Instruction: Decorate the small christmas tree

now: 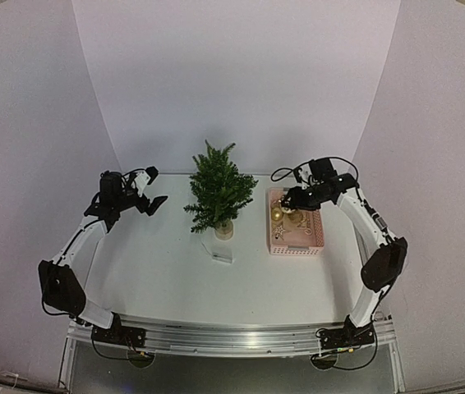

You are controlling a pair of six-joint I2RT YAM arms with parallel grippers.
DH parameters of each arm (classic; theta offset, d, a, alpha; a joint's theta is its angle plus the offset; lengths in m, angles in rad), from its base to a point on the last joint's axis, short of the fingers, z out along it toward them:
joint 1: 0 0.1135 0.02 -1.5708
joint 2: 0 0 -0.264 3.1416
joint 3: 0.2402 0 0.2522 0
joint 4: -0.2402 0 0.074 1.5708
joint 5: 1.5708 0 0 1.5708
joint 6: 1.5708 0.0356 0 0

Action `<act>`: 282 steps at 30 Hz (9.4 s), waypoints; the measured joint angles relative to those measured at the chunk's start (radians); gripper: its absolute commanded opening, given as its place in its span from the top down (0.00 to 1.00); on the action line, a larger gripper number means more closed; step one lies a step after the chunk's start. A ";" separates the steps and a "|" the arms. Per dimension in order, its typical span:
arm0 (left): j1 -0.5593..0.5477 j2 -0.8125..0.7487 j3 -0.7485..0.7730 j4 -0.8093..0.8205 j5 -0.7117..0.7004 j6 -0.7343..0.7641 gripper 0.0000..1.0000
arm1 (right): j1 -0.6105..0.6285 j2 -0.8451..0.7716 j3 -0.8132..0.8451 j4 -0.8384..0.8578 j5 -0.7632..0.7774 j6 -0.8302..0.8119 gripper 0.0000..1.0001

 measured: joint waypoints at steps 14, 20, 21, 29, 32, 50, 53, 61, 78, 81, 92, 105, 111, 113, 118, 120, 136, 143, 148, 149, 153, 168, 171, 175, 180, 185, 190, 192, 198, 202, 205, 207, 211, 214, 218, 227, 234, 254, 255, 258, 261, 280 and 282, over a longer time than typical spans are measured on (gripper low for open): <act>0.000 -0.002 -0.018 0.020 0.016 0.001 0.01 | 0.074 0.029 0.168 -0.004 -0.284 0.029 0.74; 0.000 -0.002 -0.018 0.020 0.018 0.001 0.01 | 0.088 0.105 0.227 0.010 -0.270 0.049 0.75; 0.000 -0.002 -0.018 0.020 0.018 0.001 0.01 | 0.089 0.113 0.232 0.011 -0.260 0.051 0.75; 0.000 -0.002 -0.018 0.020 0.018 0.002 0.01 | 0.090 0.127 0.278 0.044 -0.187 0.065 0.78; 0.000 -0.002 -0.018 0.020 0.018 0.002 0.01 | 0.090 0.129 0.278 0.068 -0.172 0.078 0.78; 0.000 -0.002 -0.018 0.022 0.018 0.002 0.01 | 0.138 0.143 0.156 0.171 -0.104 0.109 0.79; 0.000 -0.002 -0.018 0.029 0.018 0.002 0.01 | 0.138 0.140 0.124 0.171 -0.088 0.104 0.79; 0.000 -0.002 -0.018 0.038 0.018 0.002 0.01 | 0.136 0.085 0.090 0.173 -0.069 0.071 0.80; 0.000 -0.002 -0.018 0.038 0.019 0.003 0.00 | 0.136 0.034 0.042 0.179 -0.127 0.045 0.83; 0.000 -0.002 -0.018 0.039 0.019 0.003 0.01 | 0.136 0.034 0.032 0.179 -0.159 0.046 0.84; 0.000 -0.002 -0.018 0.046 0.019 0.003 0.01 | 0.136 0.034 -0.016 0.178 -0.232 0.061 0.85; 0.000 -0.002 -0.018 0.047 0.019 0.004 0.01 | 0.141 0.034 -0.030 0.178 -0.270 0.065 0.87; 0.000 -0.002 -0.018 0.047 0.019 0.005 0.01 | 0.141 0.034 -0.020 0.172 -0.252 0.063 0.91; 0.000 -0.002 -0.018 0.047 0.019 0.005 0.01 | 0.141 0.034 0.003 0.166 -0.252 0.062 0.95; 0.000 -0.002 -0.018 0.047 0.019 0.005 0.01 | 0.142 0.034 0.097 0.164 -0.226 0.062 0.99; 0.000 -0.002 -0.018 0.047 0.019 0.006 0.01 | 0.142 0.034 0.120 0.168 -0.210 0.062 0.99; 0.000 -0.002 -0.018 0.064 0.018 0.013 0.01 | 0.142 0.090 0.126 0.169 -0.204 0.074 1.00; 0.000 -0.002 -0.018 0.065 0.018 0.013 0.01 | 0.142 0.088 0.079 0.168 -0.191 0.073 1.00; 0.000 -0.002 -0.018 0.065 0.019 0.013 0.01 | 0.142 0.084 0.053 0.166 -0.179 0.073 1.00; 0.000 -0.002 -0.018 0.065 0.019 0.013 0.00 | 0.142 0.081 0.046 0.166 -0.177 0.073 1.00; 0.000 -0.002 -0.018 0.065 0.019 0.013 0.01 | 0.142 0.067 0.026 0.163 -0.170 0.072 1.00; 0.000 -0.002 -0.018 0.073 0.029 0.013 0.01 | 0.143 0.033 0.012 0.158 -0.151 0.068 1.00; 0.000 -0.002 -0.018 0.073 0.033 0.013 0.01 | 0.150 0.033 0.015 0.156 -0.158 0.069 1.00; 0.000 -0.002 -0.018 0.082 0.033 0.013 0.01 | 0.162 0.033 0.016 0.155 -0.180 0.072 1.00; 0.000 -0.002 -0.018 0.090 0.034 0.013 0.01 | 0.171 0.033 0.016 0.154 -0.198 0.079 1.00; 0.000 -0.002 -0.018 0.090 0.034 0.013 0.01 | 0.172 0.037 0.016 0.154 -0.205 0.080 1.00; 0.000 -0.002 -0.018 0.090 0.034 0.013 0.01 | 0.172 0.046 0.014 0.154 -0.210 0.080 1.00; 0.000 -0.002 -0.018 0.090 0.034 0.013 0.01 | 0.172 0.050 0.013 0.154 -0.211 0.080 1.00; 0.000 -0.002 -0.018 0.090 0.034 0.013 0.01 | 0.172 0.071 0.013 0.154 -0.217 0.079 0.91; 0.000 -0.002 -0.018 0.090 0.034 0.013 0.01 | 0.172 0.086 0.013 0.154 -0.218 0.077 0.82; 0.000 -0.002 -0.018 0.090 0.034 0.018 0.00 | 0.172 0.094 0.014 0.154 -0.220 0.076 0.71; 0.000 -0.002 -0.018 0.090 0.034 0.021 0.00 | 0.172 0.097 0.014 0.154 -0.220 0.076 0.65; 0.000 -0.002 -0.018 0.090 0.034 0.026 0.01 | 0.172 0.102 0.021 0.154 -0.220 0.075 0.69; 0.000 -0.002 -0.018 0.090 0.034 0.027 0.01 | 0.172 0.104 0.029 0.154 -0.221 0.075 0.58; 0.000 -0.002 -0.018 0.090 0.034 0.028 0.01 | 0.172 0.106 0.034 0.154 -0.220 0.075 0.54; 0.000 -0.002 -0.018 0.090 0.034 0.028 0.01 | 0.172 0.111 0.038 0.153 -0.220 0.072 0.42; 0.000 -0.002 -0.018 0.090 0.034 0.029 0.01 | 0.172 0.113 0.045 0.153 -0.220 0.072 0.35; 0.000 -0.002 -0.018 0.092 0.034 0.032 0.01 | 0.172 0.116 0.063 0.152 -0.225 0.070 0.29; 0.000 -0.002 -0.018 0.093 0.034 0.031 0.01 | 0.172 0.116 0.063 0.152 -0.227 0.068 0.28; 0.000 -0.002 -0.018 0.096 0.034 0.032 0.00 | 0.172 0.116 0.063 0.152 -0.233 0.062 0.25; 0.000 -0.002 -0.018 0.099 0.034 0.032 0.01 | 0.172 0.116 0.063 0.152 -0.243 0.059 0.24; 0.000 -0.002 -0.018 0.099 0.034 0.039 0.01 | 0.159 0.065 0.050 0.145 -0.208 0.053 0.28; 0.000 -0.002 -0.018 0.099 0.034 0.039 0.01 | 0.155 0.059 0.049 0.143 -0.208 0.051 0.28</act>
